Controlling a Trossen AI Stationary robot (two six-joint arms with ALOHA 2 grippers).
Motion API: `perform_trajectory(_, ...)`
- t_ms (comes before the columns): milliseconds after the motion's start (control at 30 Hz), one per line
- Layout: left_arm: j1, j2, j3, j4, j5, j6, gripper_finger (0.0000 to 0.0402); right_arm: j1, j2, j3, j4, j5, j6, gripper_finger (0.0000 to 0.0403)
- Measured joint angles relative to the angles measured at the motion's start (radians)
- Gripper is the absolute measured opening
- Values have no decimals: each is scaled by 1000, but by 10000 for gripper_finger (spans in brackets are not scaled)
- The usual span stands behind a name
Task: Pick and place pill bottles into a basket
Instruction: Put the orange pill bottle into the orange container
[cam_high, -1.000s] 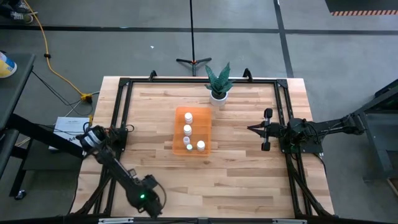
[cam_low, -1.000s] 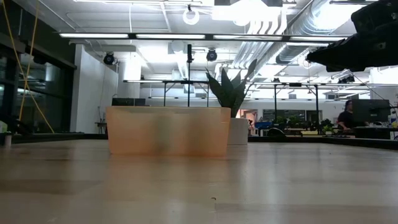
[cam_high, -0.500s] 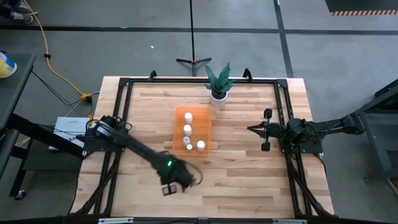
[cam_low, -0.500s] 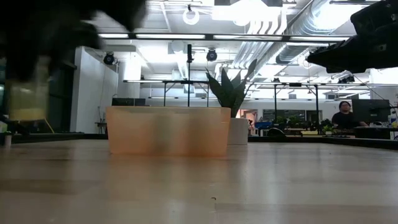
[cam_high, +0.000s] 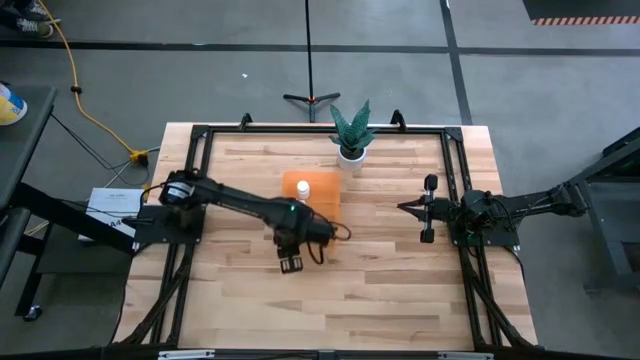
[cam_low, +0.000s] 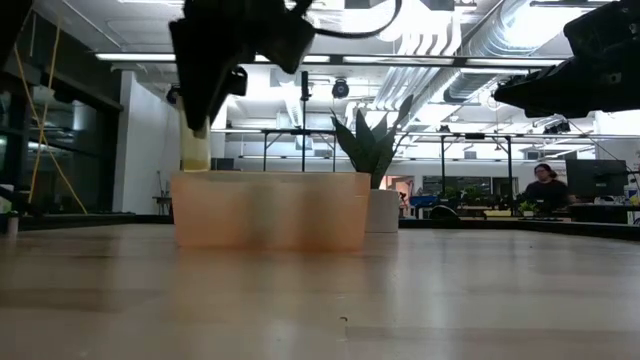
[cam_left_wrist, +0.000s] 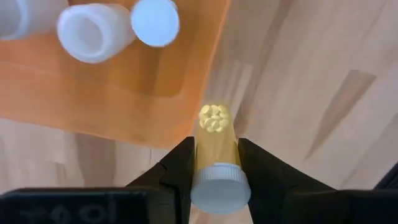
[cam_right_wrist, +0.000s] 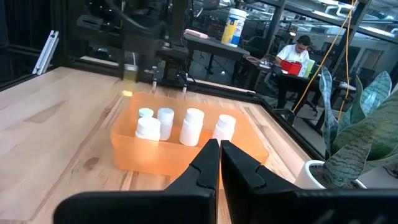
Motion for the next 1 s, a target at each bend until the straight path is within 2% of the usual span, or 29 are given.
perform_trajectory(200, 65, 0, 0, -17, 1, 33, 163, 0, 0, 0, 0, 0, 0, 7)
perform_trajectory(433, 92, 0, 0, -16, 120, 82, 149, 0, 0, 0, 0, 0, 0, 7)
perform_trajectory(567, 92, 0, 4, -21, 135, 104, 149, 0, 0, 0, 0, 0, -1, 7)
perform_trajectory(767, 97, 1, 60, -28, 76, 142, 166, 0, 0, 0, 0, 0, -1, 7)
perform_trajectory(900, 107, 0, 83, -40, 11, 173, 153, 0, 0, 0, 0, 0, -1, 7)
perform_trajectory(1000, 126, 1, 83, -40, -1, 202, 144, 0, 0, 0, 0, 0, -1, 7)
